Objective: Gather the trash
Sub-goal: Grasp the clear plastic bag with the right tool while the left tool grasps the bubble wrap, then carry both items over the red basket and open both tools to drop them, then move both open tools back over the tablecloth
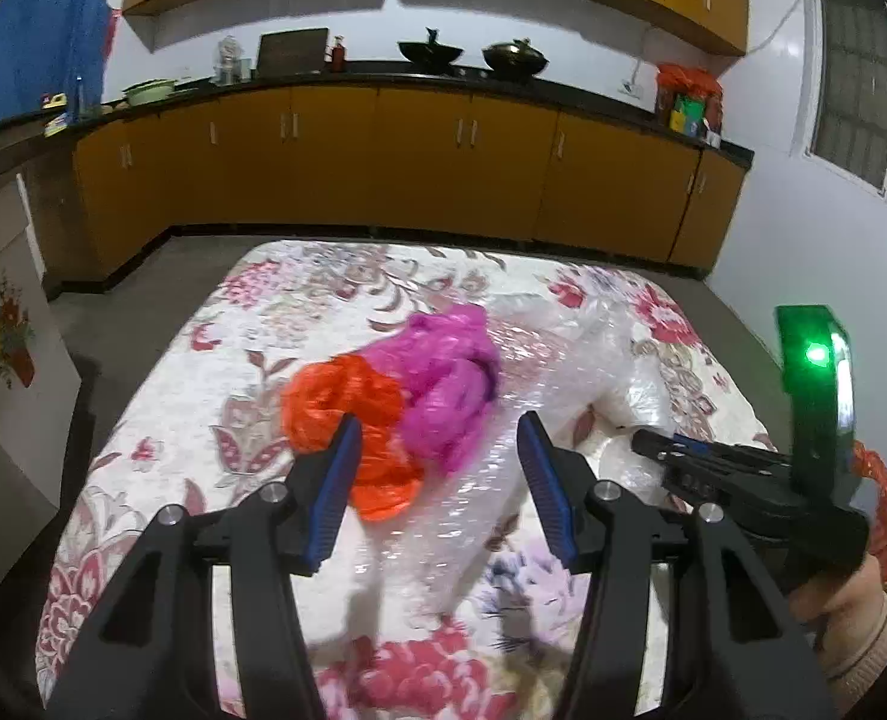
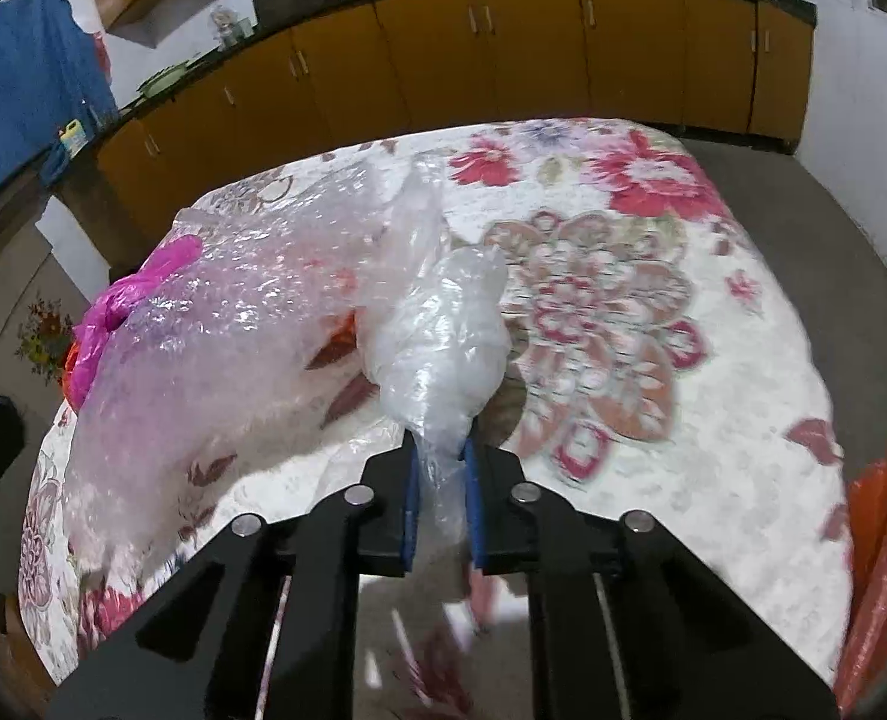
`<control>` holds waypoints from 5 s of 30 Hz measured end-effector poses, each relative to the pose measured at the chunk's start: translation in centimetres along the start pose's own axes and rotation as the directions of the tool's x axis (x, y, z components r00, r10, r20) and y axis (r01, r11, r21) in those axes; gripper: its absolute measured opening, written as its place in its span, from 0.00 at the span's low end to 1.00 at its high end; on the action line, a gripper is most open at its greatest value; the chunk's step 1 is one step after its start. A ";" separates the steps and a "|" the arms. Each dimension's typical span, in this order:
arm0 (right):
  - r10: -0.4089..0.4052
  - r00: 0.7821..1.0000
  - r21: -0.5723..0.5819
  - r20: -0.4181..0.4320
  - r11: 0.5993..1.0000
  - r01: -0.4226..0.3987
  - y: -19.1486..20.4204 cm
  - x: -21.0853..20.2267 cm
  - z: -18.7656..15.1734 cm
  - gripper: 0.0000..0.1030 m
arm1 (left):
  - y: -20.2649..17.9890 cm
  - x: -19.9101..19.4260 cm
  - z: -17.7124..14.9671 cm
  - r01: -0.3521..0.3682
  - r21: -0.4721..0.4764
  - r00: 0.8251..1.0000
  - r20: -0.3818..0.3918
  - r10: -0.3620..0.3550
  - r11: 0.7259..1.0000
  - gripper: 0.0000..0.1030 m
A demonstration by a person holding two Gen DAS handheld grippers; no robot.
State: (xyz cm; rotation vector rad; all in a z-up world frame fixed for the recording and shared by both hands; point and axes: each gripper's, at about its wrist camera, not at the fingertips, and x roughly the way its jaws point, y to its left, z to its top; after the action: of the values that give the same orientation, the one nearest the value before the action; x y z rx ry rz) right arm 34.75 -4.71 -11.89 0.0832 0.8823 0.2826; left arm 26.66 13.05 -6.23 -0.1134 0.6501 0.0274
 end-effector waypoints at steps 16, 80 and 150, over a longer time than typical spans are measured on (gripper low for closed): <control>-0.072 0.996 0.123 0.044 0.990 0.066 -8.3 -6.6 -2.8 0.12 | -4.5 5.9 -0.1 0.011 0.098 0.989 -0.147 0.004 0.995 0.14; -0.318 0.929 0.413 0.187 0.884 0.220 -25.9 -26.3 -13.5 0.12 | -32.2 -5.1 -5.8 0.612 0.261 0.790 -0.228 -0.569 0.746 0.06; -0.091 0.970 0.055 0.225 0.995 0.080 -7.6 -15.1 -5.8 0.92 | -7.7 -2.0 -3.8 -0.005 0.107 1.000 0.000 0.005 0.994 0.70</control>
State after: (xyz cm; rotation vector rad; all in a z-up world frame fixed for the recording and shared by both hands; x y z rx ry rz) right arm 22.79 -16.49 -5.65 0.1173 0.6632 0.1679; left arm 23.22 4.97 -7.25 -0.0086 0.6505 -0.0026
